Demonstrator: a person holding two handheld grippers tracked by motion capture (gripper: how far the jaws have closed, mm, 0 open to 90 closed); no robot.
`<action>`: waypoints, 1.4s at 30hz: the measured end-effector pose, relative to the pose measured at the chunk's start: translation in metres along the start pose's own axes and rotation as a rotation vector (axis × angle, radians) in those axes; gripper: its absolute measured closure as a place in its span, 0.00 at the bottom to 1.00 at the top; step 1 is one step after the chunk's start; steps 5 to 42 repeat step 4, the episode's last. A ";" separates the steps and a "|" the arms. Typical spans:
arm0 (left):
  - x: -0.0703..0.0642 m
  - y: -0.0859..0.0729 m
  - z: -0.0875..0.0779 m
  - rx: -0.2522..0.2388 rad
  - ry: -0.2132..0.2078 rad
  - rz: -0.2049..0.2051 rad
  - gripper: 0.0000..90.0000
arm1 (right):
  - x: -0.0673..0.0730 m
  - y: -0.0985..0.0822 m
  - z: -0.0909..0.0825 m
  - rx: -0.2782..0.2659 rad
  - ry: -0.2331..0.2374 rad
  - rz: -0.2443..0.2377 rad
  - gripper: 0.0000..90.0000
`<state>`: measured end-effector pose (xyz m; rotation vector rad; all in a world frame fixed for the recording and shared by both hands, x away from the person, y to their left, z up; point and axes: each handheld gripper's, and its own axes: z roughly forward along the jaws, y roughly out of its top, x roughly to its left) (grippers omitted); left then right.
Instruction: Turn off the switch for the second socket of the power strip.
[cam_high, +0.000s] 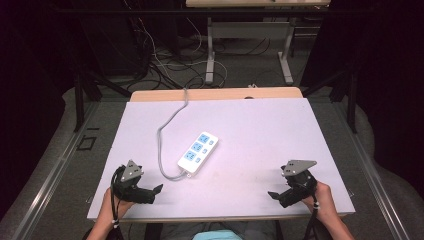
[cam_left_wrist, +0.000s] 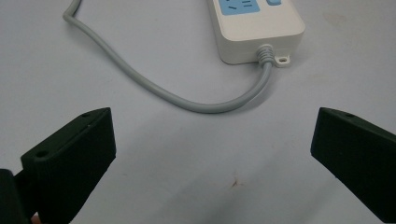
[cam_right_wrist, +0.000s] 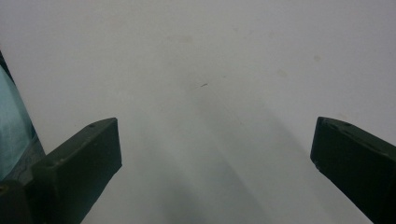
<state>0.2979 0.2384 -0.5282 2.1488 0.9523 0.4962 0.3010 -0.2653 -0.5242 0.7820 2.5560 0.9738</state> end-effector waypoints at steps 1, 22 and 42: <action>0.000 0.000 0.000 -0.002 0.002 -0.001 0.00 | -0.001 0.000 0.000 -0.001 0.001 -0.008 0.01; 0.002 0.000 0.000 -0.002 0.000 -0.001 0.00 | 0.000 0.000 0.000 0.002 0.004 -0.007 0.01; 0.002 0.000 0.000 -0.002 0.000 -0.001 0.00 | 0.000 0.000 0.000 0.002 0.004 -0.007 0.01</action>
